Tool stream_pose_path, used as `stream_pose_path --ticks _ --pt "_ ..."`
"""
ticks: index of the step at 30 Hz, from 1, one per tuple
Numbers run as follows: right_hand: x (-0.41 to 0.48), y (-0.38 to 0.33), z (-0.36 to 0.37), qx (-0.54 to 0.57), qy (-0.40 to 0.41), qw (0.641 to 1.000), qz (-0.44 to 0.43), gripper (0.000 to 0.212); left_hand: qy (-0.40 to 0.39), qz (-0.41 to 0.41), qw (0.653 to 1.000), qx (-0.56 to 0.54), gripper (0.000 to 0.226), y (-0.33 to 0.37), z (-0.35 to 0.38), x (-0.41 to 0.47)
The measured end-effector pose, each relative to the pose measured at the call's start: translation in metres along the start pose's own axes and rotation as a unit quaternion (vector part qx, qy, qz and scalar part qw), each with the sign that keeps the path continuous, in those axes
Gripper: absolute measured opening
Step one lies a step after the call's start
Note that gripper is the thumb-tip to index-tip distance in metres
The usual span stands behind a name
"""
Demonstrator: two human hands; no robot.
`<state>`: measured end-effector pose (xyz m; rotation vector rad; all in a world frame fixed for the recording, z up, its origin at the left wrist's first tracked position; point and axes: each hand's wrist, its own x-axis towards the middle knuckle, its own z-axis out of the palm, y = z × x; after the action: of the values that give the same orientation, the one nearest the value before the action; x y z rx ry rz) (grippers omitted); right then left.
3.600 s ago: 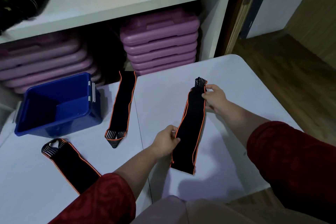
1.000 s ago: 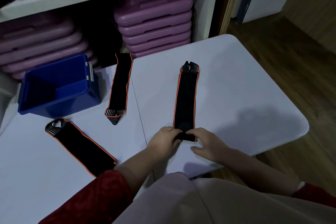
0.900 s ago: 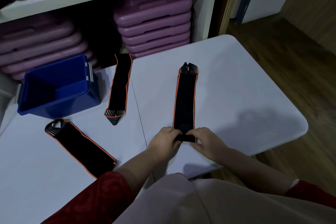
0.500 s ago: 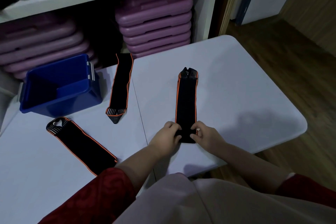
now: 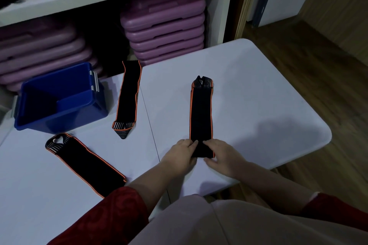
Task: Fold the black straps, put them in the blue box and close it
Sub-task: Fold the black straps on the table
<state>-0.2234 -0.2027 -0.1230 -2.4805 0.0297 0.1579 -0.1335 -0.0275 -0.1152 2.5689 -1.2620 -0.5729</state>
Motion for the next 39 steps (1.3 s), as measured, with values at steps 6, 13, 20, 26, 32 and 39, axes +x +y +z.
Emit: stream_pose_path --ticks 6,13,20,26,32,39 --pt "0.006 0.006 -0.009 0.014 -0.004 0.999 0.035 0.038 0.005 -0.044 0.997 -0.066 0.034 -0.003 -0.01 0.005" --pt "0.034 0.012 -0.024 0.024 0.027 0.996 0.083 0.03 0.017 -0.051 0.993 -0.108 0.038 -0.009 -0.02 0.03" --pt "0.052 0.015 -0.025 -0.064 0.002 0.995 0.072 0.036 -0.005 -0.027 0.996 -0.086 0.063 -0.015 -0.019 0.042" --pt "0.071 0.017 -0.041 -0.09 -0.064 0.991 0.075 0.064 -0.033 0.007 0.999 -0.026 0.068 -0.024 -0.024 0.052" --pt "0.098 0.018 -0.06 -0.124 -0.151 0.98 0.047 0.099 -0.046 0.007 0.999 -0.029 0.07 -0.029 -0.03 0.055" --pt "0.067 0.024 -0.046 -0.075 -0.11 0.991 -0.017 0.065 -0.03 0.029 0.999 0.023 0.076 -0.026 -0.028 0.05"
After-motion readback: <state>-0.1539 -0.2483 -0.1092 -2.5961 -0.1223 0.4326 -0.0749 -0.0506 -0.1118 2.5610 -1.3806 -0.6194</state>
